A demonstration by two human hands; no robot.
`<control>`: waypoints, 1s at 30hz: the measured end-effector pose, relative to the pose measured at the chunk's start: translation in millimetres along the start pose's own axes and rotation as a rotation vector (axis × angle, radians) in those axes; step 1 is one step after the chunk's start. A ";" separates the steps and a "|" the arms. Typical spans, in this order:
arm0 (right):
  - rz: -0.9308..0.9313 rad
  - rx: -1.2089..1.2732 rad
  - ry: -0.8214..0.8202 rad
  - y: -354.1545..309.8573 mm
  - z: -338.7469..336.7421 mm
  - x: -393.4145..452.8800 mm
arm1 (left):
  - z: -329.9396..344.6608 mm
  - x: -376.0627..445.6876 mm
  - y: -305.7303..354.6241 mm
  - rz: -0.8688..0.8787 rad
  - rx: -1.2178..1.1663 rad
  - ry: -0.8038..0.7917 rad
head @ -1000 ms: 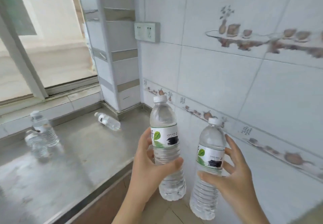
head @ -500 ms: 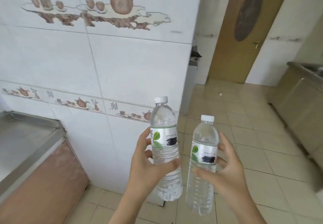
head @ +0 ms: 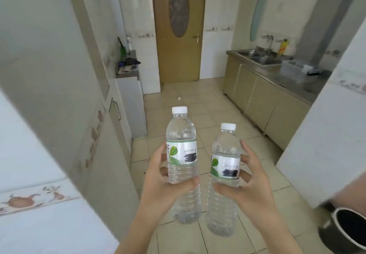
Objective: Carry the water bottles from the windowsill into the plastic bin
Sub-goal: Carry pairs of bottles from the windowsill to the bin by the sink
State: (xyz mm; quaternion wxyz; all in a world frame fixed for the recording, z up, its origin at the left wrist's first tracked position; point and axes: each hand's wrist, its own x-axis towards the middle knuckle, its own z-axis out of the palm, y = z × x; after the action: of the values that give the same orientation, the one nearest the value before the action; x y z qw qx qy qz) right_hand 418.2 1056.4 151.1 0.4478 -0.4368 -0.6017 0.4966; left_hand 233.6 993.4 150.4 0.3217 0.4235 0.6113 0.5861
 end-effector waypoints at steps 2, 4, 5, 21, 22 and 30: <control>-0.011 -0.010 0.054 6.3 -17.9 32.8 | 27.3 38.0 -2.4 0.002 -0.029 -0.036; -0.015 -0.015 0.100 10.7 -36.3 66.9 | 55.5 76.9 -1.7 0.000 -0.052 -0.077; -0.018 -0.024 0.121 12.0 -46.5 84.3 | 69.8 96.0 -0.1 0.004 -0.061 -0.099; -0.043 -0.115 0.422 41.0 -229.6 322.7 | 316.0 341.7 9.7 0.027 -0.109 -0.368; -0.043 -0.117 0.425 45.8 -242.6 340.8 | 334.1 355.3 7.7 0.028 -0.111 -0.368; -0.029 -0.140 0.365 69.0 -343.6 489.2 | 470.4 471.3 11.2 0.019 -0.115 -0.332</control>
State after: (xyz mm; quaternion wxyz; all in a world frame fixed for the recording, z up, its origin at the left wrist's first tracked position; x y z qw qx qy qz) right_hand 651.6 1610.7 170.6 0.5250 -0.5410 -0.5499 0.3596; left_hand 449.0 1623.5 160.3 0.4363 0.5011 0.5113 0.5451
